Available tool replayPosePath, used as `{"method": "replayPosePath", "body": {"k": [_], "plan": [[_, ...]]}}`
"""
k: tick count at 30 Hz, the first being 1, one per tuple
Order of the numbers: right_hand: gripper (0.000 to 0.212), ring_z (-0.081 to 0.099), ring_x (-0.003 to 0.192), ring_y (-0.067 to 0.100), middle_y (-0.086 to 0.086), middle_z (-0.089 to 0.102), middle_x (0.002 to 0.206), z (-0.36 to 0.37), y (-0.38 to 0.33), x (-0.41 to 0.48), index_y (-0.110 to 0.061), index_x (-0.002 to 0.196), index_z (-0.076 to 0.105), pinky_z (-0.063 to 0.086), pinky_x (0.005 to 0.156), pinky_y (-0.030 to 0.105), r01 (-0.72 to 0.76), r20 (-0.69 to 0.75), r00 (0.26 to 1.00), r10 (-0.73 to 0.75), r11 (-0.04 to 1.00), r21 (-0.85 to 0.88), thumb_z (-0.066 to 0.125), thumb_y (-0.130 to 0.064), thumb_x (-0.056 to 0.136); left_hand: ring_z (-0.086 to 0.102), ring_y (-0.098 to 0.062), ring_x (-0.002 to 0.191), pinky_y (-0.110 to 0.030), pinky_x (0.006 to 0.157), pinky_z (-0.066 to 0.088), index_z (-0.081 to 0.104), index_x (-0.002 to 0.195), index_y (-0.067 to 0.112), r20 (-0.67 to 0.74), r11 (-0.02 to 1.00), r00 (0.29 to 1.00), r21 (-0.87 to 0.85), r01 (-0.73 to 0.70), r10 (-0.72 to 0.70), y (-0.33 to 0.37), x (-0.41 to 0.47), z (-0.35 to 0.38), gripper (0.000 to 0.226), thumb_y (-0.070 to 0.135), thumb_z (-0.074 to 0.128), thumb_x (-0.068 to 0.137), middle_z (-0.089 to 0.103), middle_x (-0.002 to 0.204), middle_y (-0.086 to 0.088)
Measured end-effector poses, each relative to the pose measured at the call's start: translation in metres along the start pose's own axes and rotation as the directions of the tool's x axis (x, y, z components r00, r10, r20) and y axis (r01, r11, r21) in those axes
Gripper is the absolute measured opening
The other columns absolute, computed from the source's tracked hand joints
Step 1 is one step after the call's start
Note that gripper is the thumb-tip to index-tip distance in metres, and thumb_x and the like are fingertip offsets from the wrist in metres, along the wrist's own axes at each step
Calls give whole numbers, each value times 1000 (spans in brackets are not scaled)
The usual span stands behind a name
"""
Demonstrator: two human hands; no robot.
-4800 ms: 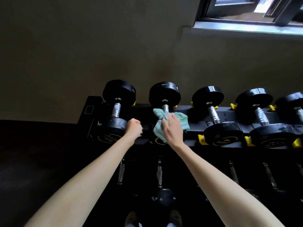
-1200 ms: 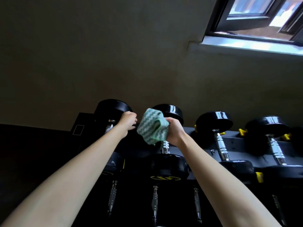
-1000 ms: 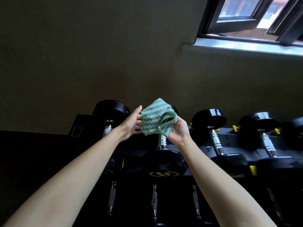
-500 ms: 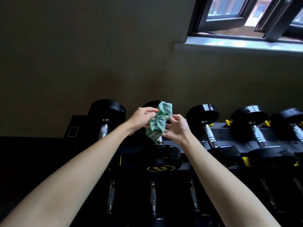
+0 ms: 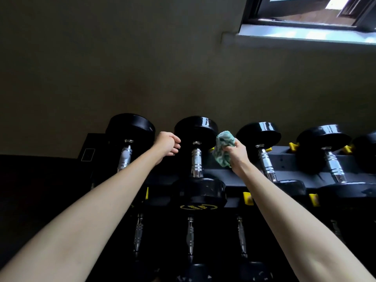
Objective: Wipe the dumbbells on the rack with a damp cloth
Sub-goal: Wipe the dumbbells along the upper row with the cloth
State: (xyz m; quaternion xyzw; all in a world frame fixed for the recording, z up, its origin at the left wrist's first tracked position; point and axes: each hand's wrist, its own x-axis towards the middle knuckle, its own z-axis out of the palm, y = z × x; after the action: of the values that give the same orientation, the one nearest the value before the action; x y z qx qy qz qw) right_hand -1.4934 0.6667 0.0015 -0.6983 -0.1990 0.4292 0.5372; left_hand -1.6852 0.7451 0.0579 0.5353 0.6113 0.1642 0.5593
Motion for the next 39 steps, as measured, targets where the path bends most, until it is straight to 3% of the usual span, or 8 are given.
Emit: {"method": "replayPosePath", "body": {"k": [5, 10, 13, 19, 23, 27, 33, 39], "plan": [[32, 58, 86, 20, 4, 64, 88, 36, 12, 9, -26, 84, 60, 50, 83, 35, 121, 50, 992, -115, 978, -172, 53, 5, 81, 51, -16, 63, -27, 65, 50, 53, 95, 8, 215, 962, 945, 174, 210, -245, -21, 9, 4, 27, 3, 27, 99, 56, 82, -8], [40, 60, 84, 14, -3, 65, 85, 41, 20, 13, -20, 98, 63, 51, 77, 26, 162, 118, 983, -144, 973, -165, 45, 11, 83, 55, -16, 63, -17, 41, 47, 51, 124, 0, 176, 958, 953, 195, 211, -246, -40, 21, 8, 36, 2, 26, 98, 60, 110, -20], [41, 61, 83, 12, -4, 65, 89, 42, 24, 10, -17, 112, 62, 51, 70, 19, 63, 263, 964, -45, 996, -63, 43, 12, 88, 57, -15, 63, -16, 40, 47, 53, 121, 0, 152, 965, 961, 161, 207, -232, -48, 24, 13, 35, 2, 27, 97, 61, 106, -19], [49, 60, 86, 20, 6, 60, 97, 19, 31, 1, -22, 115, 48, 52, 73, 39, -197, 479, 851, 214, 977, -87, 33, 16, 89, 57, -14, 63, -16, 42, 47, 53, 123, 0, 146, 954, 957, 204, 221, -252, -57, 19, 23, 37, 4, 26, 98, 62, 121, -20], [60, 59, 83, 12, 2, 59, 98, 9, 34, -14, -21, 126, 39, 52, 69, 23, -163, 534, 796, 286, 950, -266, 31, 20, 84, 58, -15, 58, -16, 41, 47, 52, 121, -6, 170, 949, 948, 215, 229, -267, -63, 11, 26, 34, 1, 30, 96, 66, 102, -22], [59, 60, 91, 17, 5, 61, 104, 0, 20, -21, -18, 129, 45, 52, 80, 28, -128, 621, 718, 315, 936, -328, 34, 20, 85, 56, -9, 36, -17, 38, 48, 53, 111, -6, 164, 949, 947, 203, 240, -275, -63, 0, 24, 23, 0, 37, 95, 60, 73, -13], [46, 58, 73, 10, -1, 62, 89, 0, -13, -36, -24, 102, 56, 46, 58, 19, 24, 612, 711, 347, 858, -514, 36, 14, 86, 59, -18, 60, -22, 47, 53, 48, 121, -12, 160, 962, 952, 127, 241, -260, -66, -7, 19, 34, -7, 29, 93, 58, 78, -17], [41, 59, 92, 18, 3, 63, 96, 10, -28, -51, -20, 95, 59, 46, 89, 32, 28, 642, 718, 268, 911, -412, 38, 15, 88, 55, -15, 52, -19, 39, 49, 49, 122, -13, 150, 966, 960, 139, 217, -237, -64, -10, 22, 34, -7, 31, 93, 55, 76, -15]]}}
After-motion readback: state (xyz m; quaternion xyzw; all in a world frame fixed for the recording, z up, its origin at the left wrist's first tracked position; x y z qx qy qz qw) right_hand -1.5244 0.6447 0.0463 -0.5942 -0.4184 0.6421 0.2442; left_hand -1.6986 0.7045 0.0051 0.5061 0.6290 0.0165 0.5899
